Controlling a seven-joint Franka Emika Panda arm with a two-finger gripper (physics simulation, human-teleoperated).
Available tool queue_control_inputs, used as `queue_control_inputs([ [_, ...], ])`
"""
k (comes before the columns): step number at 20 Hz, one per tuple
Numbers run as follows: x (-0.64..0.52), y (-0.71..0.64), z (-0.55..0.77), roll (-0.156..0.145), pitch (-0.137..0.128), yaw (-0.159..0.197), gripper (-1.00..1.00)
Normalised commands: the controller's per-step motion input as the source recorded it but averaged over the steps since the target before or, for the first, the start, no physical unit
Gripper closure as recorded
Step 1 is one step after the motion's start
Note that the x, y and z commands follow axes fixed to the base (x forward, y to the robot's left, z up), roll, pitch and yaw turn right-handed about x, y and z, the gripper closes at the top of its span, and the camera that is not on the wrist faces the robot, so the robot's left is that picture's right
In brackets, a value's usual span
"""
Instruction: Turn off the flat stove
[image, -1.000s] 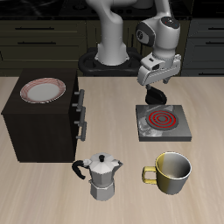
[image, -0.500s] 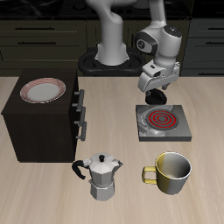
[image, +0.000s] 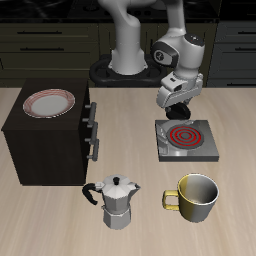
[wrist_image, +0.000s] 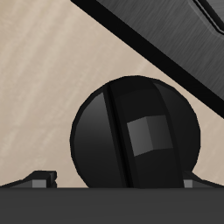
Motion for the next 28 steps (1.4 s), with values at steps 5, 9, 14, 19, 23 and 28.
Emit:
queue_control_inputs([
  [5,-0.04,-0.12,-0.29,0.016,0.024,0.002,1.0],
  [9,0.0,-0.1,-0.1,0.043,0.074,-0.049,1.0],
  [14,0.0,-0.03,0.0,0.012,0.008,-0.011,1.0],
  [19,0.03,-0.04,0.03,0.018,0.011,-0.027,1.0],
  [23,0.01,0.04,0.03,0.028,-0.004,-0.023,1.0],
  [28,0.11,-0.01,0.02,0.001,-0.006,-0.081,1.0],
])
